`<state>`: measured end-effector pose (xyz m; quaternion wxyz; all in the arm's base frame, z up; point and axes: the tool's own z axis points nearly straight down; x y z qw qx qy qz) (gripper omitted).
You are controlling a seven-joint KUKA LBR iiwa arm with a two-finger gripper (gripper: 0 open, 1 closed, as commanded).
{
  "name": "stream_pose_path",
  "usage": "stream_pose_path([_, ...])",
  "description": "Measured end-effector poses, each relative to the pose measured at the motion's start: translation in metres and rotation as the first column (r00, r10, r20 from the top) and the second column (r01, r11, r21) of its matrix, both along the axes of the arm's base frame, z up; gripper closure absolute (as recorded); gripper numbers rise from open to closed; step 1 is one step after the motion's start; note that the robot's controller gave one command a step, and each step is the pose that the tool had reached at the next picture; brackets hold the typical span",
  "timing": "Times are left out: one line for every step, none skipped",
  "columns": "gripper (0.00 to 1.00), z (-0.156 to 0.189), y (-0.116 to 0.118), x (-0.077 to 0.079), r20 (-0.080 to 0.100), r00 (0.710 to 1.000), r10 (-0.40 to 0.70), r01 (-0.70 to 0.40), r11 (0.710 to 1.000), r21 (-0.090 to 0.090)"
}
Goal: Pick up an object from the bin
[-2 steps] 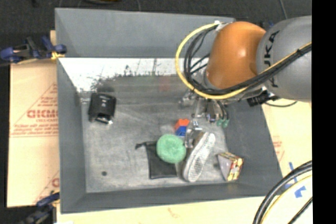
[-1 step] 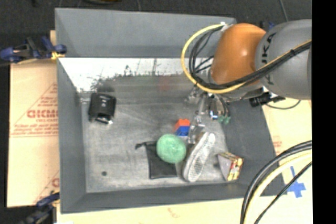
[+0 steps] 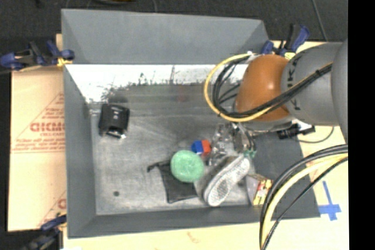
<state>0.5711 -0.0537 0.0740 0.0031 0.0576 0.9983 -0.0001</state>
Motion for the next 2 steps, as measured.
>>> stream_pose_path([1.00, 0.0000, 0.0000, 0.0000, 0.000, 1.000, 0.000, 0.000, 1.000, 0.000])
stream_pose_path([1.00, 0.0000, 0.0000, 0.0001, 0.000, 1.000, 0.001, -0.001, 1.000, 0.000])
